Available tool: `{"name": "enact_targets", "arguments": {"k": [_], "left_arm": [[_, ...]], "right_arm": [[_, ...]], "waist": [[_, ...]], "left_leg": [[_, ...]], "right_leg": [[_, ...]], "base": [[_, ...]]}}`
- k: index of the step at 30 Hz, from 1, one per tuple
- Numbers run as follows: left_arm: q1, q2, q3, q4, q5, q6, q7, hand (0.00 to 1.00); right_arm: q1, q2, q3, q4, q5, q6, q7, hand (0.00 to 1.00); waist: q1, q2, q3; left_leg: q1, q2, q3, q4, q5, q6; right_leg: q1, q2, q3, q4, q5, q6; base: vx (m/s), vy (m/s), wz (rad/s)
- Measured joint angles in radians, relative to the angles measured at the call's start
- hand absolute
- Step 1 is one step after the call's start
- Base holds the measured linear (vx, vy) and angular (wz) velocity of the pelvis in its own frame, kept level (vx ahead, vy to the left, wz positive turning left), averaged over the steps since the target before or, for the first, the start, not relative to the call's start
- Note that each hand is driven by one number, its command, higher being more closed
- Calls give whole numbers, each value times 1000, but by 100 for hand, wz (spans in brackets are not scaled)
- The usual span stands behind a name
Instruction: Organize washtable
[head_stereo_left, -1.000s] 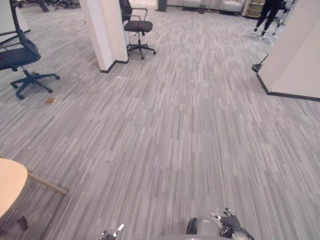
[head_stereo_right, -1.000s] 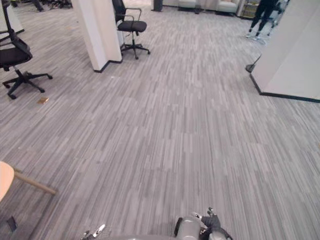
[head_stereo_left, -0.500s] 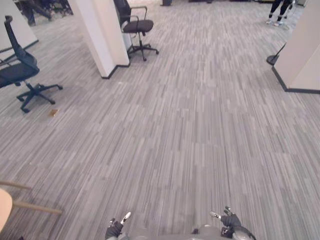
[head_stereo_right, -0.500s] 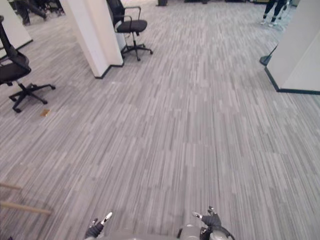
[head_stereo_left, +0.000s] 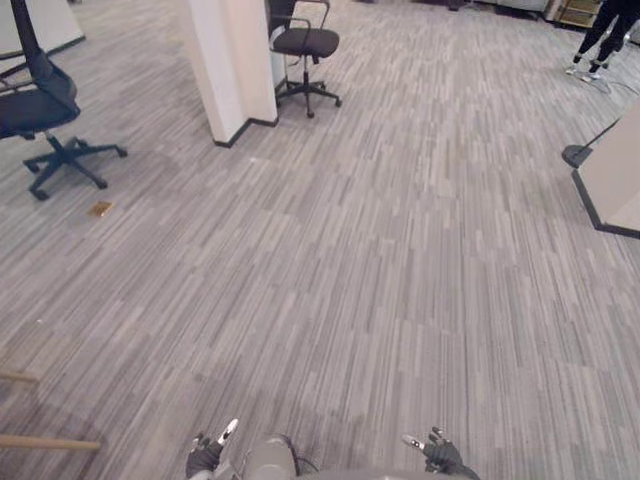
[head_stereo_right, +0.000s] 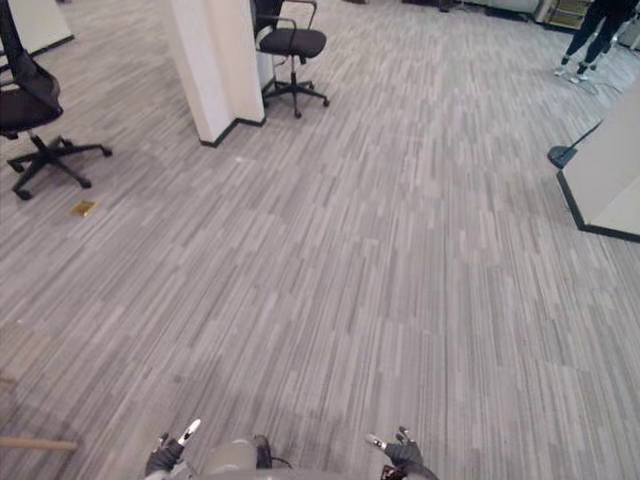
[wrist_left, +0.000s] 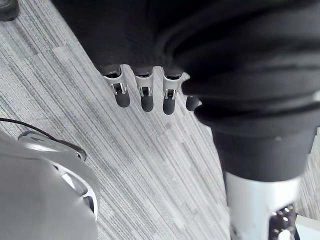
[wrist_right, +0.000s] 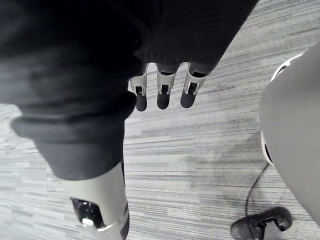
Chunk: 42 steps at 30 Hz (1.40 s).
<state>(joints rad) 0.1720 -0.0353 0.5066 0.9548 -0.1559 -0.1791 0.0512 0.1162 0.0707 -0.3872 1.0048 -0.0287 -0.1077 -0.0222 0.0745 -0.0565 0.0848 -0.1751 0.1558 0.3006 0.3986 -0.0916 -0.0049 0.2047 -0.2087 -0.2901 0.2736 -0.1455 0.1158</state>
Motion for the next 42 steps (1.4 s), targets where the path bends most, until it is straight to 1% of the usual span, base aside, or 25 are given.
{"name": "enact_targets", "arguments": {"k": [1, 2, 4, 5, 6, 7, 8, 9, 10, 11, 12, 13, 14, 15, 16, 17, 18, 19, 20, 22, 26, 29, 31, 32, 42], "left_arm": [[10, 1, 0, 1, 0, 0, 0, 0], [16, 4, -1, 5, -1, 0, 0, 0], [18, 4, -11, 16, 0, 0, -1, 0], [24, 4, -38, 31, 1, 1, -3, 0], [27, 5, -63, 43, 1, 3, -3, 0], [28, 15, -86, 60, 3, 4, -5, 0], [21, 32, -111, 77, 6, 8, -6, 0], [26, 38, -121, 81, 13, 10, -7, 0], [40, 38, -123, 81, 21, 16, -8, 0], [55, 46, -123, 82, 24, 18, -8, 0], [53, 50, -123, 89, 25, 18, -8, 0], [49, 54, -122, 97, 35, 18, -8, 0], [49, 55, -121, 97, 37, 18, -8, 0], [50, 56, -120, 98, 43, 18, -8, 0], [51, 57, -119, 98, 43, 18, -8, 0], [51, 71, -106, 94, 46, 16, -8, 0], [45, 74, -99, 98, 50, 16, -6, 0], [47, 63, -98, 102, 51, 18, -5, 0], [47, 53, -98, 102, 54, 17, -5, 0], [45, 38, -95, 99, 55, 17, -4, 0], [40, 27, -73, 93, 51, 14, 2, 0], [38, 27, -73, 93, 50, 6, 17, 0], [20, 30, -73, 93, 49, 5, 19, 0], [2, 30, -121, 93, 40, -5, 22, 0], [6, 22, -99, 94, 41, -3, 18, 0]], "right_arm": [[1, 0, -1, 1, 0, 0, 0, 0], [4, -2, -14, 1, 0, 0, 1, 0], [6, -3, -40, 5, 0, 1, 0, 0], [7, -23, -47, 11, 0, 1, 1, 0], [5, -43, -50, 19, 0, 2, 1, 0], [4, -56, -61, 24, 9, 3, 1, 0], [0, -60, -75, 31, 10, 6, 0, 0], [2, -61, -80, 33, 10, 7, 0, 0], [11, -68, -86, 34, 9, 6, 0, 0], [1, -62, -63, 34, 8, 6, 6, 0], [-1, -56, -60, 34, 6, 5, 5, 0], [-1, -50, -60, 31, 4, 4, 5, 0], [-1, -48, -60, 31, 3, 3, 5, 0], [-1, -49, -45, 28, -2, 1, 4, 0], [-1, -49, -34, 28, -4, 0, 4, 0], [0, -38, -13, 31, -14, 3, 4, 0], [0, -33, -2, 32, -14, 4, 5, 0], [-2, -36, 6, 30, -15, 4, 4, 0], [-2, -43, 22, 28, -17, 3, 5, 0], [-5, -62, 44, 28, -22, 5, 4, 0], [-5, -68, 86, 27, -26, 7, -1, 0], [-5, -68, 91, 27, -23, 7, -3, 0], [-2, -68, 91, 27, -23, 7, -9, 0], [0, -72, 131, -9, -22, 6, -33, 0], [2, -72, 125, -8, -15, 6, -32, 0]], "waist": [[0, 4, -3], [-4, 2, -14], [-3, 19, -21], [-5, 34, -25], [-6, 53, -31], [-10, 59, -29], [-13, 41, -20], [-14, 40, -20], [-20, 54, -23], [-34, 48, -21], [-33, 44, -22], [-32, 43, -22], [-33, 43, -21], [-33, 43, -22], [-32, 38, -22], [-30, -3, -24], [-31, -9, -23], [-31, -1, -30], [-32, 14, -26], [-31, 34, -32], [-28, 42, -39], [-25, 41, -41], [-4, 36, -35], [-4, 54, -27], [-3, 54, -43]], "left_leg": [[9, 2, 0, 2, -1, -1], [8, 4, -1, 12, -4, -5], [-3, 2, -5, 32, -16, -4], [-3, 1, -24, 27, -45, -4], [11, -8, -45, 4, -78, -17], [41, -25, -59, -34, -117, -26], [76, -54, -56, -56, -122, -21], [95, -61, -55, -65, -124, -14], [142, -67, -52, -88, -122, -5], [173, -60, -53, -109, -124, 1], [181, -54, -53, -118, -122, 2], [193, -36, -50, -127, -118, -3], [201, -27, -49, -131, -115, -8], [219, -13, -43, -149, -109, -18], [224, -12, -39, -158, -105, -24], [232, -33, -28, -178, -109, -46], [235, -33, -30, -184, -116, -57], [233, -10, -35, -190, -110, -67], [227, 7, -35, -198, -100, -83], [221, 27, -37, -227, -84, -102], [175, 44, -53, -283, -42, -117], [162, 42, -54, -297, -23, -116], [148, 38, -53, -297, -22, -117], [165, -15, -56, -313, -28, -105], [173, -23, -58, -313, -32, -98]], "right_leg": [[3, 1, 18, -4, 16, 21], [1, 2, 39, -7, 29, 27], [-28, 1, 73, 25, 35, 35], [-88, -3, 101, 115, 35, 35], [-146, -8, 111, 221, 38, 31], [-197, -33, 115, 327, 45, 20], [-234, -79, 117, 436, 75, -24], [-242, -93, 115, 472, 105, -38], [-251, -112, 106, 533, 148, -72], [-278, -111, 75, 584, 42, -63], [-292, -104, 54, 587, -1, -57], [-318, -90, 1, 566, -69, -46], [-325, -82, -23, 536, -88, -44], [-329, -71, -63, 437, -95, -46], [-329, -71, -81, 368, -85, -51], [-333, -74, -95, 163, 76, -58], [-323, -69, -90, 144, 52, -36], [-293, -35, -95, 71, 53, -34], [-286, -3, -104, 30, 66, -40], [-276, 33, -119, -29, 89, -47], [-280, 75, -156, -136, 133, -58], [-289, 82, -167, -166, 155, -59], [-299, 84, -164, -184, 164, -57], [-259, 63, -148, -278, 226, -37], [-254, 49, -158, -266, 223, -33]], "base": [[165, -15, -34], [124, -15, -33], [83, 29, -34], [55, 77, -37], [102, 133, -28], [130, 122, -4], [137, 104, 8], [137, 70, 5], [147, 70, 3], [147, 52, 3], [128, -8, 4], [78, -47, 0], [79, -81, -6], [44, -81, -8], [33, -182, -17], [20, -190, -13], [48, -262, -21], [38, -215, -17], [31, -193, -17], [14, -127, -3], [42, -106, 11], [83, -34, 9], [81, 6, -9], [33, 8, -4], [0, 0, 0]]}}
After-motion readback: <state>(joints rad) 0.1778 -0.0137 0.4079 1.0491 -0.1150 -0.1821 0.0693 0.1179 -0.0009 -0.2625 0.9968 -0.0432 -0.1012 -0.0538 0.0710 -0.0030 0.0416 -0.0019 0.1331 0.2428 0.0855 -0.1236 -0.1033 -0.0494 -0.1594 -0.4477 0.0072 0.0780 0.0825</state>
